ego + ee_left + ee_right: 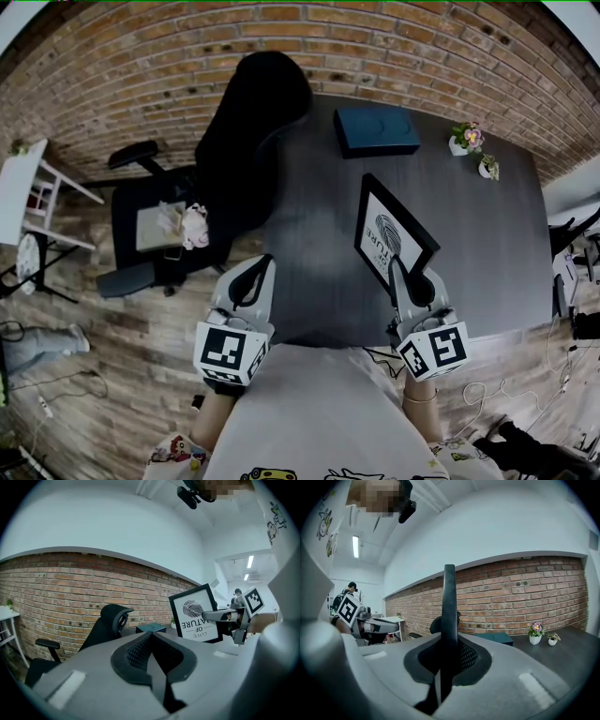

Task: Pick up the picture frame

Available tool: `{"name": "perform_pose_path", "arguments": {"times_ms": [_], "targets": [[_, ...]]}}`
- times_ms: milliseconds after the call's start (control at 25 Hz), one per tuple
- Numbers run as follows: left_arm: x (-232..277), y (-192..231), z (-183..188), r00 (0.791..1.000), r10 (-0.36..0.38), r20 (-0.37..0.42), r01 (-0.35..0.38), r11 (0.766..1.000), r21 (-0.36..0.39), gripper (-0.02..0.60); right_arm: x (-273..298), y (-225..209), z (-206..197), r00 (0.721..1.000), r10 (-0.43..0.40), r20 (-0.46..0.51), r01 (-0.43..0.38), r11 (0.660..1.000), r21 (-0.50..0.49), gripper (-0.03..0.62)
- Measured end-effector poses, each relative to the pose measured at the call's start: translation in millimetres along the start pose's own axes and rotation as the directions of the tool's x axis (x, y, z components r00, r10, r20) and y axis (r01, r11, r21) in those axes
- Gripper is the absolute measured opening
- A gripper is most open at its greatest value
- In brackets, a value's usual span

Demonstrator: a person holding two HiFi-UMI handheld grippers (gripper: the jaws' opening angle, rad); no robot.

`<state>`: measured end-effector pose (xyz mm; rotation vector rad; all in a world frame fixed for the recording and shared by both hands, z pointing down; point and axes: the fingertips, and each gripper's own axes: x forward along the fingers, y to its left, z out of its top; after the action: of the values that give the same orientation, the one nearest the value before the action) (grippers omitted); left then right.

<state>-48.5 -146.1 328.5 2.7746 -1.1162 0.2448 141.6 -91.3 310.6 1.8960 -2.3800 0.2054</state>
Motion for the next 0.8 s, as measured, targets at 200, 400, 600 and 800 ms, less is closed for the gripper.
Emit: {"name": "perform_pose_path", "arguments": {"times_ms": [200, 400, 600, 800], "targets": [[0.9, 0.5, -3.4, 1.000, -0.004, -0.003, 0.004, 1.000, -0.002, 0.012, -0.4, -0.1, -2.2, 1.000, 0.003, -0.002, -0.003, 1.000, 0.023, 0.014], [1.9, 1.5, -7.2, 1.000, -0.008, -0.008, 0.008, 1.000, 0.001, 0.012, -0.5, -0.5, -4.3, 1.000, 0.001, -0.012, -0.001, 1.000, 0.020, 0.014], [2.4, 1.7, -7.8, 1.000, -0.011, -0.008, 0.011, 1.000, 0.004, 0.012, -2.1, -2.7, -4.0, 1.000, -0.004, -0.016, 0.005, 1.000, 0.019, 0.014], [3.0, 1.2, -6.8, 1.000, -0.011, -0.010, 0.011, 1.000, 0.005, 0.012, -3.0, -3.6, -5.1, 1.000, -0.009, -0.017, 0.009, 1.000, 0.021, 0.014]]}}
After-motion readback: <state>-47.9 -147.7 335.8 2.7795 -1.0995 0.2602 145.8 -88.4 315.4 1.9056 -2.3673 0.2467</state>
